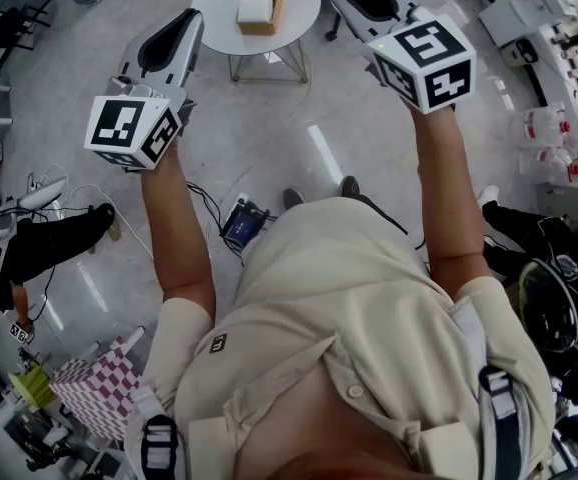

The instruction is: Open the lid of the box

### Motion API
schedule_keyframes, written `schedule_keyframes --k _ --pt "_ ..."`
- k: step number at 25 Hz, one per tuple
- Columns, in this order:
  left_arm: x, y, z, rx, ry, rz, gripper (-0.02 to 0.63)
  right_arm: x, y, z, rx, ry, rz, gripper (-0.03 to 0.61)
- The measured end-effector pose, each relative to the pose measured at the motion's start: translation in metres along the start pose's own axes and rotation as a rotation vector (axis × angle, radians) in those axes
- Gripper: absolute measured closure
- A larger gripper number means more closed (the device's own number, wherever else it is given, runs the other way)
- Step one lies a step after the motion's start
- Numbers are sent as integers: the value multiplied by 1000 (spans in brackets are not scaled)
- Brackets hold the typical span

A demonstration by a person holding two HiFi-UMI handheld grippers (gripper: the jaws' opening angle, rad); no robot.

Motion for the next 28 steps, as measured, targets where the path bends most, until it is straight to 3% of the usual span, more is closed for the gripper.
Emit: schedule_keyframes --k 20,28 --pt "-27 18 41 -22 19 -24 592 27 -26 35 15 15 -2 586" --pt "-7 23 55 -40 -6 -7 592 53 -27 10 33 -26 -18 586"
Point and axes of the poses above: the fingertips, and each gripper's own axes: x forward along the fingers, z to its left, y out of its underside, the point moved 6 cm from there along -x, backward along the fingers, and after that the axes turned 12 degrees about z, right-handed, at the moved point
